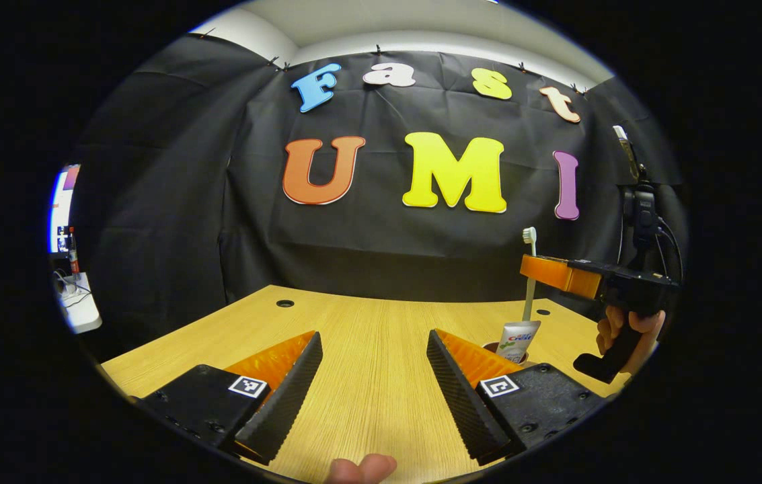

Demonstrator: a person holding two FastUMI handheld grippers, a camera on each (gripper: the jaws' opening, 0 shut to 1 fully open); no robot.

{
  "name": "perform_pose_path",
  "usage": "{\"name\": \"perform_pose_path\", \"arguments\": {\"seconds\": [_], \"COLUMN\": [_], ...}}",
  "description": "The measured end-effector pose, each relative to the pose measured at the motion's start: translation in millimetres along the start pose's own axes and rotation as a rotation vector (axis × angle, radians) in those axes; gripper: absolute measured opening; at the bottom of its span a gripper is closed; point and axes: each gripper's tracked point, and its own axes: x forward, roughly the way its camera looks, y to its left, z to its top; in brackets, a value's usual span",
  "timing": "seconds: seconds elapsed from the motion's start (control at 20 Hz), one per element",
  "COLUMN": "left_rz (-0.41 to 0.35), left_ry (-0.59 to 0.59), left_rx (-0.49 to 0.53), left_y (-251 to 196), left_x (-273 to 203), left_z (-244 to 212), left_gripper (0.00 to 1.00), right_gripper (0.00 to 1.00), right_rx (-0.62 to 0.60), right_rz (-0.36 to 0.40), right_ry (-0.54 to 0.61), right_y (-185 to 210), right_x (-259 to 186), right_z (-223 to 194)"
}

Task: Put the toothbrush and toothpaste on the desktop into the cup, then pick up the cup and place it on the coaster on the desktop.

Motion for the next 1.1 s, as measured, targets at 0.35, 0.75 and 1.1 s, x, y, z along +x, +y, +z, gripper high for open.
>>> {"name": "perform_pose_path", "arguments": {"seconds": [0.35, 0.75, 1.1], "left_rz": [-0.009, -0.025, -0.113], "left_ry": [-0.004, -0.008, 0.003], "left_rx": [0.010, 0.005, 0.009], "left_y": [-6.3, -17.6, -43.8], "left_x": [-2.7, -7.9, -11.2], "left_z": [3.0, 12.4, 22.8], "left_gripper": [0.99, 0.99, 0.99], "right_gripper": [0.08, 0.96, 0.95], "right_rx": [-0.022, -0.058, -0.029], "right_rz": [0.007, 0.016, -0.002], "right_ry": [-0.003, -0.037, -0.056], "right_y": [-3.8, -4.2, -32.0], "right_x": [-8.2, -27.3, -74.7], "right_z": [-3.2, 11.0, 23.8]}}
